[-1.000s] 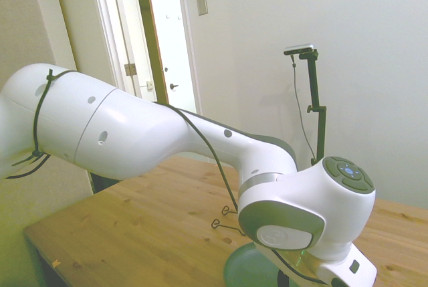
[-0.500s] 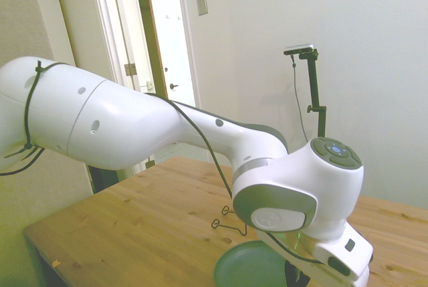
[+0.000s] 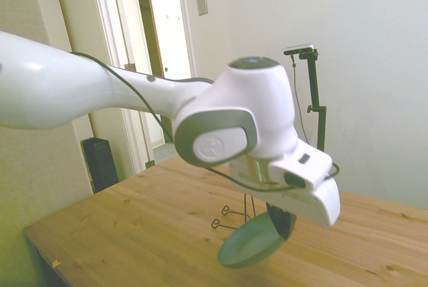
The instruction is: Load the plate
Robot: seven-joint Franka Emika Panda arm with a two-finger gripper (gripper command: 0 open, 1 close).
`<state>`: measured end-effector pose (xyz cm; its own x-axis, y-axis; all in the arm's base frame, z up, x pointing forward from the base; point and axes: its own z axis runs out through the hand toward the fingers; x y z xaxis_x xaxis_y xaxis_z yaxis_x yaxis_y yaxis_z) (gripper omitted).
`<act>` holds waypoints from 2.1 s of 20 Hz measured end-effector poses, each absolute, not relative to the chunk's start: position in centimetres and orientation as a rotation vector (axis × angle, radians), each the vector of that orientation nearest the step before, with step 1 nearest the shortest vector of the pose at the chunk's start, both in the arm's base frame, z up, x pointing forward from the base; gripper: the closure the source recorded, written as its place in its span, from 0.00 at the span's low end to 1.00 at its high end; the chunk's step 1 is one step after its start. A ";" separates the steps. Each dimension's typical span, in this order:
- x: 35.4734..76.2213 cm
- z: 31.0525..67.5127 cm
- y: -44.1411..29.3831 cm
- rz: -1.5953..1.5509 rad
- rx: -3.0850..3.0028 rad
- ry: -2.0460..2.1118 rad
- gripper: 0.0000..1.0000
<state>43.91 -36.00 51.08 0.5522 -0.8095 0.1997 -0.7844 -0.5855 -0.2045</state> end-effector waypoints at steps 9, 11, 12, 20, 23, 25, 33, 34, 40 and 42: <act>44.4 64.3 -26.1 -0.831 -2.826 1.384 1.00; 45.8 66.5 -22.1 -0.935 -2.878 1.375 1.00; 46.7 66.9 -20.1 -0.978 -2.904 1.374 1.00; 53.1 62.9 -11.9 -1.209 -3.097 1.392 1.00; 54.8 60.5 -10.3 -1.243 -3.150 1.380 1.00; 55.7 59.0 -9.4 -1.277 -3.183 1.371 1.00; 56.1 54.0 -5.1 -1.404 -3.302 1.305 1.00; 56.0 53.4 -4.8 -1.430 -3.315 1.295 1.00; 56.2 51.6 -4.8 -1.542 -3.356 1.285 1.00; 56.4 50.7 -4.7 -1.554 -3.372 1.286 1.00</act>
